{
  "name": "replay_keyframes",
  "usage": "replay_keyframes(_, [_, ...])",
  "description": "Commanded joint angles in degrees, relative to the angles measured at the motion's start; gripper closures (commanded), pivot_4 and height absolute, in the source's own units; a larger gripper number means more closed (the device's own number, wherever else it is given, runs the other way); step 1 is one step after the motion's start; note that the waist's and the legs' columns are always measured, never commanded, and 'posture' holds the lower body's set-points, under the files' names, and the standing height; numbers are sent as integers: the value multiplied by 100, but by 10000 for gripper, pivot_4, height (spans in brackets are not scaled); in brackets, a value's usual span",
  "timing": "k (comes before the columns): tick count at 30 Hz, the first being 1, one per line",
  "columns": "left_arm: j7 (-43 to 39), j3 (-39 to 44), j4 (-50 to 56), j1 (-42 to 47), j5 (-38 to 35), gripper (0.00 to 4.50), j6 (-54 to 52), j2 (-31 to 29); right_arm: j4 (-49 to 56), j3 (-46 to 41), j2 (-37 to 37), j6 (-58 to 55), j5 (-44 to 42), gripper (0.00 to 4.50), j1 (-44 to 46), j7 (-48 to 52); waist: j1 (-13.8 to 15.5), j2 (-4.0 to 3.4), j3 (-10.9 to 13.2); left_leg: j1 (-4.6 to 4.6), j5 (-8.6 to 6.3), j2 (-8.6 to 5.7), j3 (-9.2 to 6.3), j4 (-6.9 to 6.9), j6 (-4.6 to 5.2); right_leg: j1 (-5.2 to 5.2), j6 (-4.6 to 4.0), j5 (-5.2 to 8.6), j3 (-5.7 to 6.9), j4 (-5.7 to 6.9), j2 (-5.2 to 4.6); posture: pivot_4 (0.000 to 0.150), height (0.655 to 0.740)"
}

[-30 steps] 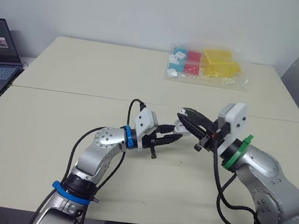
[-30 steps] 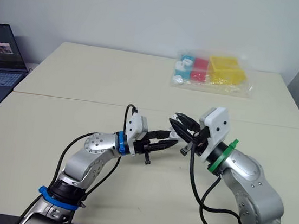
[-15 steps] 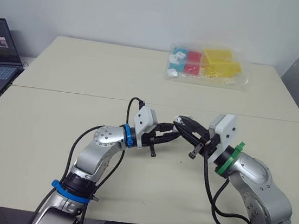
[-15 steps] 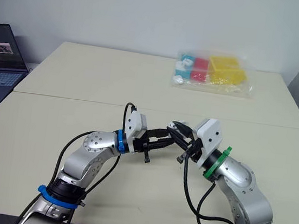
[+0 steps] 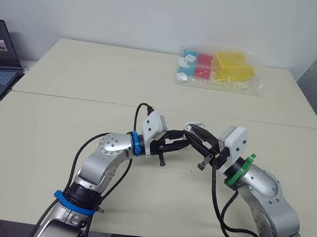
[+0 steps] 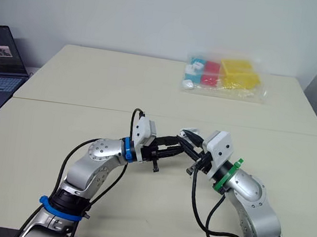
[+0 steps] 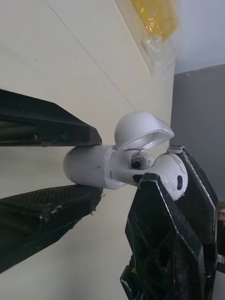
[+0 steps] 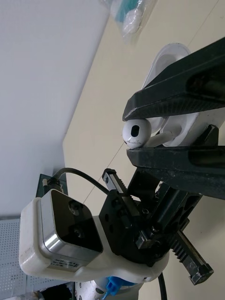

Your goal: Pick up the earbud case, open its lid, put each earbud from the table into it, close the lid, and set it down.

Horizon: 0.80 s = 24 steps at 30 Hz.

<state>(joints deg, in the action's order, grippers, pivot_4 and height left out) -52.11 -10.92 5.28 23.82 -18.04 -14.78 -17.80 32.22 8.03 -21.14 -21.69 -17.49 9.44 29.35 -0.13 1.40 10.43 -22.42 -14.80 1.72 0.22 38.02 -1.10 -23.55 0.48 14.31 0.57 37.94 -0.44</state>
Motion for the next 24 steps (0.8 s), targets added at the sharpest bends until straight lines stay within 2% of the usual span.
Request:
replay_keyframes(1, [1,62,329,61,-157,37184,12,11,-2,-29,64,205,24,40411,-13,-7,0,0,0,0,0,0,0,0,0,0,0,0,0,1,0,1500,7400])
replay_keyframes(14, [-12,71,386,25,-167,37184,-19,-12,-41,23,116,144,-79,40411,-142,83,0,0,0,1,0,1,0,0,0,0,0,0,0,1,0,1500,7400])
replay_keyframes(15, [-14,73,386,22,-164,37184,-19,-13,-27,5,121,124,-101,33299,-151,77,0,0,0,1,0,1,0,0,0,0,0,0,0,1,0,1500,7400])
replay_keyframes(18, [-13,76,394,11,-165,37184,-19,-16,17,14,71,129,-57,25161,-139,112,1,0,0,0,0,1,-2,0,0,0,0,0,1,1,0,1500,7400])
replay_keyframes(21, [-15,71,395,-6,-161,37184,-6,-29,136,-8,-39,115,-19,13802,-137,155,1,0,0,1,0,0,-1,0,0,0,0,0,1,2,0,1500,7400])
replay_keyframes(22, [-11,76,394,-8,-162,37184,-8,-31,194,-39,-77,78,-55,11369,-151,171,1,0,0,1,0,0,-1,0,0,0,0,0,1,2,0,1500,7400])
replay_keyframes(24, [-14,84,378,-11,-157,37187,4,-38,340,-150,-181,-16,-160,10935,-173,193,1,0,0,1,0,0,-1,0,0,0,0,0,0,0,0,1500,7400])
